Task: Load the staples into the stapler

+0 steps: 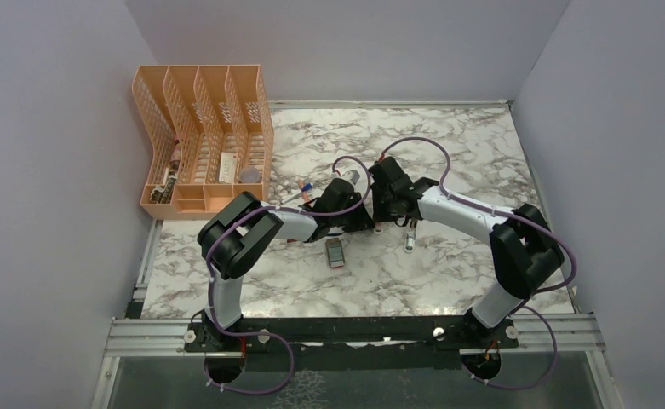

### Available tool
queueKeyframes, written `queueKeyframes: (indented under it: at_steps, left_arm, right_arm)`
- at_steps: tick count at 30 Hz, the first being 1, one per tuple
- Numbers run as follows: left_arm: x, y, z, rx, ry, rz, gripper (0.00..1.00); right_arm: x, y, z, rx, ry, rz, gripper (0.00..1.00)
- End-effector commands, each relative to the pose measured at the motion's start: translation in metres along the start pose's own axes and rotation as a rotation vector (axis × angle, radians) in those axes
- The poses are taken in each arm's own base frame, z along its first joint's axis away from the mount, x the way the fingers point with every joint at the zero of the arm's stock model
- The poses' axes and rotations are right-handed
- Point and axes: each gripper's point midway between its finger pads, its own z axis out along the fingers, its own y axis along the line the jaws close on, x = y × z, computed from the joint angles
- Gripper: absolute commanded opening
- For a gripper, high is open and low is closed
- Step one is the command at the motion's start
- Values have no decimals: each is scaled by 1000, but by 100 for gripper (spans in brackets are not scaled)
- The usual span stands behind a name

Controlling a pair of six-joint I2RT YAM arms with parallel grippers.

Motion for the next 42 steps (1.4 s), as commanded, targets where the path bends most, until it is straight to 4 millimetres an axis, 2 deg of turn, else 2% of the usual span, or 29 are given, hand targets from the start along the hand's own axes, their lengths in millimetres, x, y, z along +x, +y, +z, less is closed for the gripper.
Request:
queueKeyframes:
  at_steps: [1,8,15,18,23,29,32,39,42]
  left_arm:
    - [12,25,1,-84,25,9,7]
    - [2,18,-8,-67,3,7,10]
    - [-10,7,-21,-37,-26,7,12]
    - [-19,3,-31,-36,-54,22,13]
    - [-35,2,-50,-80,-118,57,14]
    - [-45,9,-72,-134,-175,79,15]
    - [-47,16,-79,-160,-191,83,15]
    - [-45,26,-83,-178,-191,78,15]
    - [-44,27,-84,-179,-194,79,15]
  right_arm:
    - [19,3,8,-5,45,17,17]
    - [21,-4,13,44,50,30,16]
    - [-6,-3,-16,40,-43,35,18]
    - [-12,-6,-27,45,-73,31,26]
    - [2,-11,-22,57,-26,2,42]
    - [14,-5,-13,15,23,-16,47]
    - [18,-6,-8,23,39,-14,45]
    - [33,-14,8,78,101,0,27]
    - [39,-18,11,95,115,0,23]
